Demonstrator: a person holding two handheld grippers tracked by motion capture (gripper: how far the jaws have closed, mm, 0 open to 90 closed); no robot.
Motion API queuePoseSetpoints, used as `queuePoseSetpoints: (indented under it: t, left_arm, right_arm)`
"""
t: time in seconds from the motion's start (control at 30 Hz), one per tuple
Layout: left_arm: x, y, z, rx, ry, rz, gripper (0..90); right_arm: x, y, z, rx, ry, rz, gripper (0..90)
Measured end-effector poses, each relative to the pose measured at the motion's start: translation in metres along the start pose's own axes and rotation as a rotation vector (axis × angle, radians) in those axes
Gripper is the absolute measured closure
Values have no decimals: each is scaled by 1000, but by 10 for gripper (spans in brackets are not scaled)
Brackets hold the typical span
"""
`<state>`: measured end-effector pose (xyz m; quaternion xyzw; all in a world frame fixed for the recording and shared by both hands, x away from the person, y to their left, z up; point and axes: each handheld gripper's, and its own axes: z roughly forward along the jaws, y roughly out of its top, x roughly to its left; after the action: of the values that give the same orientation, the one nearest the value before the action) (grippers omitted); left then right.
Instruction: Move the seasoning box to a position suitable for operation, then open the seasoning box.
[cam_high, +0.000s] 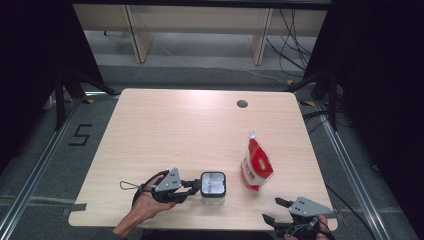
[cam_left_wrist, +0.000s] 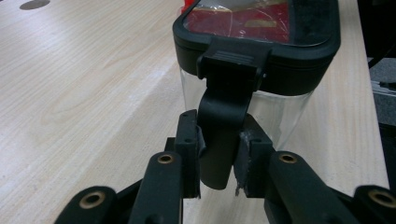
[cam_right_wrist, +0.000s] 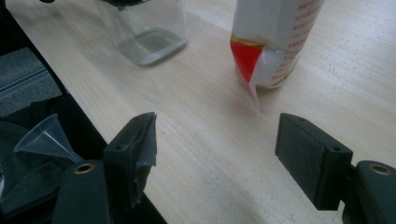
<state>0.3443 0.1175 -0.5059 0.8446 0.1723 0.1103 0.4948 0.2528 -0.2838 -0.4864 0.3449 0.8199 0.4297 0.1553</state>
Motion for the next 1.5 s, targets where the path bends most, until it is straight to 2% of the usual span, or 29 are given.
queuePoseSetpoints:
  t: [0.07, 0.13, 0.17, 0.23, 0.27, 0.3, 0.37, 0.47, 0.53, 0.67, 0.7, 0.73, 0.8, 0.83, 0.93, 0.97, 1.03, 1.1, 1.13, 1.17, 1.2, 1.23, 1.3, 1.37, 1.4, 1.47, 1.5]
  left_arm:
    - [0, 0, 0, 2, -3, -7, 727]
    - [0, 1, -2, 27, 9, 7, 665]
    - [-2, 0, -4, 25, 14, -14, 632]
    - [-4, 0, -9, 35, 14, -25, 553]
    - [-4, 0, -9, 35, 14, -25, 516]
    - [-5, 1, -12, 38, 11, -27, 516]
    - [-7, 2, -19, 32, 16, -39, 467]
    - [-8, 6, -29, -8, 24, -76, 438]
    - [-7, 11, -35, -18, 31, -75, 436]
    - [-7, 18, -42, -42, 32, -75, 491]
    - [-8, 19, -42, -46, 34, -88, 491]
    - [-8, 21, -43, -49, 33, -72, 536]
    - [-10, 21, -41, -52, 43, -94, 556]
    - [-10, 22, -42, -42, 46, -78, 587]
    - [-10, 25, -43, -60, 47, -100, 675]
    - [-10, 28, -43, -65, 51, -101, 732]
    - [-10, 29, -43, -70, 60, -101, 781]
    - [-11, 32, -41, -66, 71, -103, 802]
    - [-9, 33, -40, -66, 62, -91, 823]
    - [-10, 34, -39, -68, 73, -108, 834]
    - [-9, 35, -38, -68, 70, -99, 847]
    - [-10, 36, -36, -71, 74, -116, 855]
    - [-10, 37, -33, -67, 73, -112, 870]
    - [-10, 37, -31, -67, 71, -112, 883]
    - [-11, 37, -31, -61, 80, -120, 888]
    - [-12, 38, -29, -56, 72, -107, 891]
    - [-13, 38, -28, -54, 72, -116, 891]
  right_arm:
    - [0, 0, 1, -2, -2, -4, 305]
    - [1, -1, 2, 3, 10, 8, 305]
    - [1, -1, 2, 6, 4, 2, 306]
    - [0, -1, 2, 2, 6, -16, 310]
    - [0, -1, 2, 2, 6, -16, 310]
    - [2, -1, 1, 8, 11, 1, 309]
    - [2, -1, 1, 8, 12, -3, 313]
    - [2, -1, 1, 13, 10, -14, 313]
    - [2, -1, 2, 10, 8, -13, 313]
    - [1, -1, 2, 14, 5, -27, 313]
    - [1, -1, 2, 15, 5, -28, 313]
    - [1, -1, 3, 13, 8, -38, 313]
    - [0, -1, 4, 9, 14, -36, 313]
    - [0, -1, 4, 8, 13, -35, 313]
    - [1, -1, 3, 7, 9, -38, 313]
    - [2, -1, 2, 15, 4, -19, 313]
    - [1, -1, 3, 10, 7, -33, 317]
    - [2, -1, 3, 12, 8, -33, 317]
    - [2, 0, 3, 10, 11, -32, 316]
    - [2, 0, 4, 9, 17, -30, 316]
    - [2, 0, 4, 7, 20, -32, 315]
    - [3, 1, 4, 5, 18, -42, 315]
    - [6, 1, 4, 11, 17, -17, 312]
    - [8, 3, 6, 6, 25, -47, 308]
    - [10, 4, 7, 6, 24, -49, 309]
    - [13, 6, 9, 3, 31, -56, 310]
    - [17, 8, 10, 5, 38, -77, 341]
